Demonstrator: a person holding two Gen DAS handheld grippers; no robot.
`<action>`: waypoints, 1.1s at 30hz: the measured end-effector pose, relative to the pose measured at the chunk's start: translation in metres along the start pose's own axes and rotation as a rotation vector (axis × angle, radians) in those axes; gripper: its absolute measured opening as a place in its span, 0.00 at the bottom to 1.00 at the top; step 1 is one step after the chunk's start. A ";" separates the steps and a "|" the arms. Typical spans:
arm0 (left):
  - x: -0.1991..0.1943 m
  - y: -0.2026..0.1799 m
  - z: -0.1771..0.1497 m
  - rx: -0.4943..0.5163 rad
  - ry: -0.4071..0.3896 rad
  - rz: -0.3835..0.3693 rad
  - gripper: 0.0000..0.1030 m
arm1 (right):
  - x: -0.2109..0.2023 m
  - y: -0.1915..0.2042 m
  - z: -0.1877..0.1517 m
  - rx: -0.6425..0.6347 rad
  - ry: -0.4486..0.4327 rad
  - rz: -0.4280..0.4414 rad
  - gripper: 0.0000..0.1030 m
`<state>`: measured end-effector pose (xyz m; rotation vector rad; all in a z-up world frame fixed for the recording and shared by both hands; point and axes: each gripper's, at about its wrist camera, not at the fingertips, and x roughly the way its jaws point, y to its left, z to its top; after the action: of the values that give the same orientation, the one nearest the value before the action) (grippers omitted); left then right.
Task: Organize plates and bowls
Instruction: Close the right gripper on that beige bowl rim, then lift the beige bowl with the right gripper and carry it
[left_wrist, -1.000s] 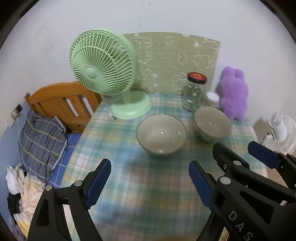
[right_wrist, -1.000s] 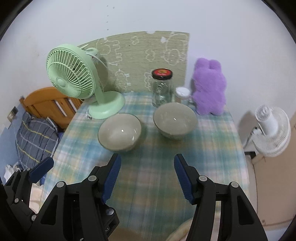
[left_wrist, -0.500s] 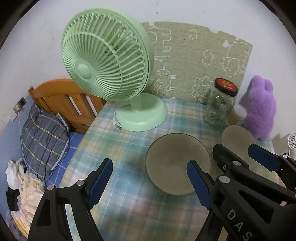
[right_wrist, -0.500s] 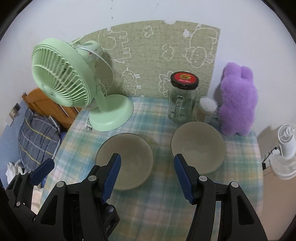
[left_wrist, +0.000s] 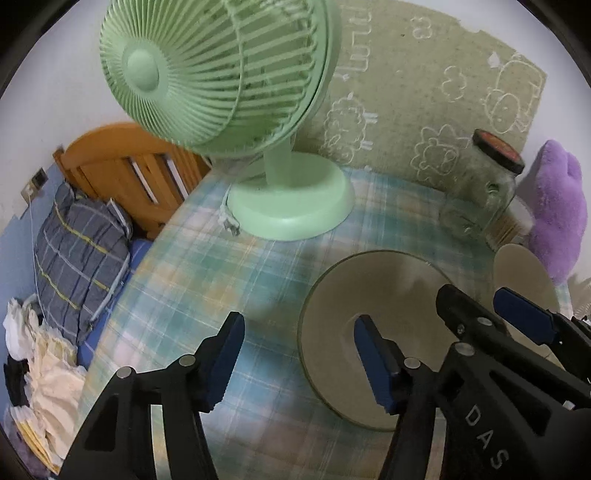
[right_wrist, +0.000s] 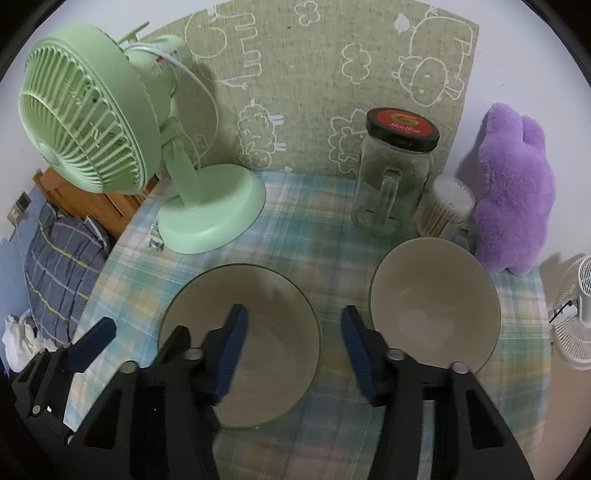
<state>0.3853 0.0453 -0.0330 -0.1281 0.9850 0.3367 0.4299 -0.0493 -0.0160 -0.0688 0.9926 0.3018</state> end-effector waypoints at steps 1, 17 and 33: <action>0.003 0.000 0.000 -0.001 0.003 0.001 0.57 | 0.003 0.000 0.000 -0.001 0.005 -0.003 0.50; 0.030 -0.009 -0.006 0.010 0.070 -0.004 0.18 | 0.032 -0.006 -0.005 -0.012 0.041 -0.040 0.20; 0.023 -0.012 -0.012 0.048 0.072 0.017 0.12 | 0.035 -0.011 -0.012 -0.019 0.070 -0.041 0.14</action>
<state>0.3913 0.0358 -0.0597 -0.0893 1.0653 0.3256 0.4406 -0.0541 -0.0526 -0.1171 1.0563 0.2729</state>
